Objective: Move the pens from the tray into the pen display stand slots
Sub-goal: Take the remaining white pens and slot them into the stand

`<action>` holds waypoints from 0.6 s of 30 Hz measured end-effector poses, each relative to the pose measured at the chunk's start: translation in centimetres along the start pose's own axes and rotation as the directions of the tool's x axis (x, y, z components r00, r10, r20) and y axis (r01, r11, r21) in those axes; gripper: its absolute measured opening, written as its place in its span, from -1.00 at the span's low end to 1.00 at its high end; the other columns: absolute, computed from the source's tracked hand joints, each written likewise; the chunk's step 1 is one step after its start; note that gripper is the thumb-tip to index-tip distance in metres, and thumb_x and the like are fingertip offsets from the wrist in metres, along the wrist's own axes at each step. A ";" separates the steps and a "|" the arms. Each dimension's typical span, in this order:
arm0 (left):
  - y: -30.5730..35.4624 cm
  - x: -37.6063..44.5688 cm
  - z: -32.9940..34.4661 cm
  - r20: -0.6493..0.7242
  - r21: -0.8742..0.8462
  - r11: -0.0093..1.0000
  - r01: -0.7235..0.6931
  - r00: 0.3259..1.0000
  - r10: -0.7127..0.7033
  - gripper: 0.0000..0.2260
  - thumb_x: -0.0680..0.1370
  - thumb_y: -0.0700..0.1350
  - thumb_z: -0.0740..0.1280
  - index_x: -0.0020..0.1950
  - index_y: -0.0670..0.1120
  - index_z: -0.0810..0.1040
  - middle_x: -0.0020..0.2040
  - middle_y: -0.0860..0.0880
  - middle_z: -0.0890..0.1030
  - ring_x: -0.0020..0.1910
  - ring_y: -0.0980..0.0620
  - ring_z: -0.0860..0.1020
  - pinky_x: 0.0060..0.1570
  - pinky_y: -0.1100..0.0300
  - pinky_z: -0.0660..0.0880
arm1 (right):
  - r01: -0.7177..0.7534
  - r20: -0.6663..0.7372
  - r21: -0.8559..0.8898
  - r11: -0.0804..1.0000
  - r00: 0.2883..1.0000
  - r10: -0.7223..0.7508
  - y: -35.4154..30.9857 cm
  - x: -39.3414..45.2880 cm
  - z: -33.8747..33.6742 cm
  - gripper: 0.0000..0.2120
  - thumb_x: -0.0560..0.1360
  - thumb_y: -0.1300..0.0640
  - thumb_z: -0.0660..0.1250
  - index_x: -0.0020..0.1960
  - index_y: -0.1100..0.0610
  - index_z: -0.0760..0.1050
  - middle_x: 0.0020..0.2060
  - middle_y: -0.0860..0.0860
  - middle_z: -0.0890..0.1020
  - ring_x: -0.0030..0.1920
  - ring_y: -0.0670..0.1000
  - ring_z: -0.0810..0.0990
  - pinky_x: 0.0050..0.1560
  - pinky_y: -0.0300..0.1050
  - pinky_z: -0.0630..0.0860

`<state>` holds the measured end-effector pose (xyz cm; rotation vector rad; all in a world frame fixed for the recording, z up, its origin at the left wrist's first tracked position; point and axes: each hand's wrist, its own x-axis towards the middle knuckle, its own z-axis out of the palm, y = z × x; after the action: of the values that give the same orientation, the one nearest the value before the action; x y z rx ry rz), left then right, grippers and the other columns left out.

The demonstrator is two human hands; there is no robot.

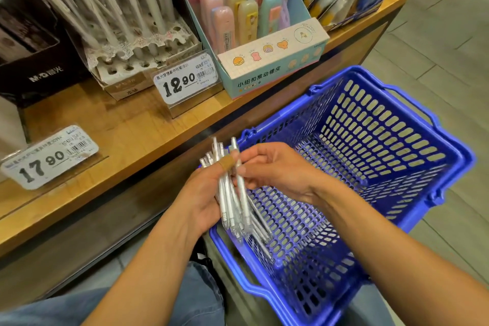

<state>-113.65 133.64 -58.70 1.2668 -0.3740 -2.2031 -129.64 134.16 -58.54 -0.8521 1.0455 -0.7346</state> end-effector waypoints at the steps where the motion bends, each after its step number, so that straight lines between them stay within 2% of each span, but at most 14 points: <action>1: 0.1 -0.1 0.0 0.034 -0.040 0.999 0.014 0.999 -0.013 -0.58 0.44 -0.02 0.44 0.20 -0.25 0.64 0.17 -0.25 0.65 -0.11 -0.09 0.65 -0.15 0.13 0.63 | 0.015 -0.029 0.003 1.000 0.999 -0.015 0.0 0.3 0.7 -0.82 0.46 0.38 0.40 0.05 0.39 0.52 -0.31 0.15 0.64 -0.36 0.01 0.58 -0.31 -0.25 0.55; 3: 0.1 -0.2 0.0 0.036 -0.103 0.994 0.035 0.999 -0.031 -0.56 0.42 -0.01 0.45 0.18 -0.27 0.64 0.16 -0.25 0.65 -0.31 0.00 0.58 -0.27 0.19 0.61 | 0.036 -0.071 -0.033 0.999 0.997 -0.038 0.3 0.8 1.5 -0.90 0.44 0.36 0.43 -0.07 0.29 0.55 -0.38 0.11 0.62 -0.44 -0.05 0.56 -0.37 -0.28 0.52; 5: 0.0 -0.1 -0.1 0.011 -0.126 0.992 0.032 0.999 -0.031 -0.54 0.42 -0.08 0.45 0.23 -0.31 0.59 0.09 -0.28 0.66 -0.38 0.00 0.57 -0.36 0.19 0.58 | 0.041 -0.086 -0.081 0.996 0.995 -0.048 0.8 1.1 1.5 -0.88 0.41 0.36 0.46 -0.12 0.26 0.54 -0.40 0.11 0.62 -0.47 -0.05 0.56 -0.42 -0.28 0.51; 6: 0.0 -0.1 -0.1 0.001 -0.121 0.992 0.027 1.000 -0.027 -0.55 0.41 -0.12 0.44 0.23 -0.33 0.58 -0.03 -0.27 0.68 -0.40 0.00 0.58 -0.40 0.19 0.57 | 0.036 -0.077 -0.098 0.995 0.996 -0.043 0.9 1.2 1.2 -0.87 0.40 0.35 0.48 -0.13 0.26 0.54 -0.41 0.11 0.63 -0.46 -0.05 0.57 -0.42 -0.28 0.51; 8: -0.1 -0.1 -0.1 -0.050 -0.091 0.996 0.014 0.999 -0.018 -0.66 0.38 -0.20 0.43 0.10 -0.34 0.60 -0.28 -0.18 0.65 -0.45 0.02 0.58 -0.45 0.22 0.54 | 0.005 -0.007 -0.079 0.997 1.000 -0.006 1.2 1.6 -0.1 -0.88 0.39 0.29 0.49 -0.13 0.23 0.56 -0.39 0.10 0.65 -0.45 -0.05 0.58 -0.42 -0.29 0.49; 10: -0.2 0.1 -0.2 -0.170 -0.026 1.000 -0.007 0.986 0.003 -0.87 0.40 -0.24 0.44 -0.09 -0.25 0.62 -0.38 -0.10 0.57 -0.49 0.05 0.53 -0.47 0.23 0.52 | -0.073 0.041 0.000 0.997 0.996 0.073 2.0 2.7 -2.0 -0.91 0.42 0.22 0.45 -0.15 0.19 0.56 -0.37 0.07 0.64 -0.44 -0.06 0.57 -0.41 -0.30 0.48; 11: -0.2 0.1 -0.2 -0.213 0.004 1.000 -0.009 0.977 0.010 -0.96 0.44 -0.24 0.43 -0.15 -0.20 0.61 -0.39 -0.08 0.55 -0.49 0.06 0.52 -0.46 0.24 0.51 | -0.127 0.023 0.022 0.992 0.992 0.126 2.8 3.5 -2.8 -0.94 0.46 0.21 0.41 -0.15 0.18 0.54 -0.37 0.06 0.62 -0.43 -0.06 0.57 -0.40 -0.31 0.47; 13: -0.3 0.2 -0.4 -0.232 0.033 0.999 -0.007 0.973 0.014 -0.93 0.51 -0.23 0.39 -0.17 -0.18 0.60 -0.39 -0.06 0.57 -0.47 0.07 0.55 -0.45 0.25 0.52 | -0.247 -0.103 -0.087 0.965 0.966 0.238 5.8 5.5 -3.9 -0.92 0.55 0.25 0.34 -0.13 0.19 0.52 -0.33 0.08 0.59 -0.41 -0.04 0.56 -0.39 -0.27 0.50; 15: -0.2 0.2 -0.4 -0.225 0.034 0.999 -0.006 0.974 0.013 -0.93 0.53 -0.24 0.37 -0.15 -0.19 0.61 -0.40 -0.06 0.61 -0.46 0.07 0.60 -0.45 0.26 0.54 | -0.363 -0.263 -0.410 0.837 0.925 0.273 9.7 7.3 -4.3 -0.88 0.56 0.28 0.30 -0.15 0.25 0.51 -0.29 0.15 0.58 -0.36 0.05 0.55 -0.31 -0.08 0.59; 17: -0.2 0.2 -0.5 -0.231 0.044 0.999 -0.005 0.973 0.016 -0.93 0.53 -0.24 0.38 -0.14 -0.20 0.62 -0.40 -0.05 0.62 -0.46 0.07 0.61 -0.44 0.26 0.55 | -0.449 -0.345 -0.695 0.562 0.894 0.288 13.5 8.6 -4.5 -0.80 0.56 0.26 0.26 -0.23 0.28 0.48 -0.27 0.19 0.56 -0.26 0.12 0.52 -0.19 0.03 0.57; 18: -0.2 0.2 -0.5 -0.238 0.059 0.998 -0.004 0.971 0.018 -0.93 0.52 -0.23 0.39 -0.15 -0.19 0.61 -0.41 -0.05 0.62 -0.47 0.08 0.60 -0.44 0.27 0.55 | -0.469 -0.368 -0.765 0.441 0.881 0.298 15.1 8.8 -4.5 -0.77 0.56 0.25 0.25 -0.27 0.25 0.42 -0.28 0.17 0.52 -0.24 0.13 0.48 -0.19 0.01 0.51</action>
<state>-113.36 133.67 -59.21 1.5372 -0.3506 -2.0131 -129.18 132.96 -76.58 -1.3101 1.7500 0.1832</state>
